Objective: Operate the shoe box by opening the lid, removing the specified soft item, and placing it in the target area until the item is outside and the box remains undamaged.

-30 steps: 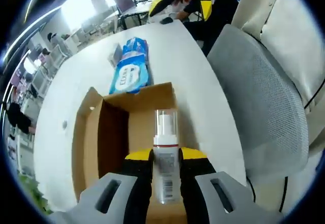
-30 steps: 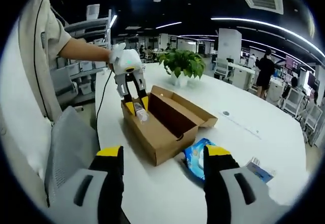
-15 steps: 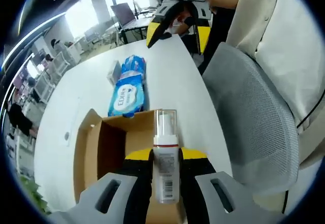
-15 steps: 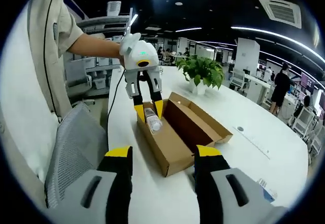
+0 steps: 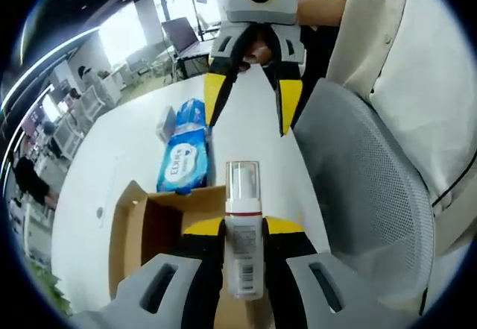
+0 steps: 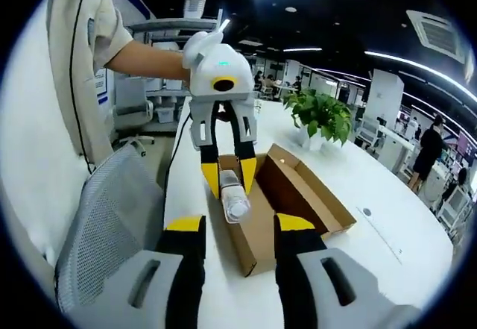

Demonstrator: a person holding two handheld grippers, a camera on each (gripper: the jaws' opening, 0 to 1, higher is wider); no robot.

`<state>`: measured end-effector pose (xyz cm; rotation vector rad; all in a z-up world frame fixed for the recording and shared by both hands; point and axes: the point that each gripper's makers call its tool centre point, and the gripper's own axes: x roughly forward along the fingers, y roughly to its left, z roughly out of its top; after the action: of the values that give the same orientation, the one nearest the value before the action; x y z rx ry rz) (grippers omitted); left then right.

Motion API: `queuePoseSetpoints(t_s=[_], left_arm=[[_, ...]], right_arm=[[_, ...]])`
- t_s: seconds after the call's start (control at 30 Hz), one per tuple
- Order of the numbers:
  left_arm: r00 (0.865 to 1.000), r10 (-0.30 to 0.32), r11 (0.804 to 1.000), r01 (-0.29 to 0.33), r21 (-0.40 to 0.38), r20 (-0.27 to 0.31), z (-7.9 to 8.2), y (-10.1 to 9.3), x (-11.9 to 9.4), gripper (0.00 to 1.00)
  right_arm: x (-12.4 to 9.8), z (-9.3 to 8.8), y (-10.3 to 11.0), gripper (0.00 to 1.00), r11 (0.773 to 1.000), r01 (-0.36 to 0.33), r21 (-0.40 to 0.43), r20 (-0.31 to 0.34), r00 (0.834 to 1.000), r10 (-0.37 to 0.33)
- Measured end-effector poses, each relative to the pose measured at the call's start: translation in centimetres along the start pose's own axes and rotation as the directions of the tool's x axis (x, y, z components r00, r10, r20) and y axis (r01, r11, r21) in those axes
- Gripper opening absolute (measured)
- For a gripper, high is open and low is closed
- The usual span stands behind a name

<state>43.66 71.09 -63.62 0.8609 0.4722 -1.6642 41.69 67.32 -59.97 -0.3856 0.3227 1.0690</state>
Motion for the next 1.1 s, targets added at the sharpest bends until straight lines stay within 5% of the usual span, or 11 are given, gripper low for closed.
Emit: queuePoseSetpoints(t_s=[0.73, 1.1], left_arm=[[0.996, 0.007, 1.0, -0.006, -0.012, 0.086, 2.4, -1.3, 1.1, 0.17], [0.997, -0.011, 1.0, 0.01, 0.007, 0.081, 2.4, -1.8, 1.3, 0.17]], right_arm=[[1.5, -0.2, 1.1, 0.18, 0.997, -0.059, -0.042, -0.019, 0.998, 0.058], [1.4, -1.4, 1.6, 0.17, 0.995, -0.087, -0.055, -0.065, 0.994, 0.084]])
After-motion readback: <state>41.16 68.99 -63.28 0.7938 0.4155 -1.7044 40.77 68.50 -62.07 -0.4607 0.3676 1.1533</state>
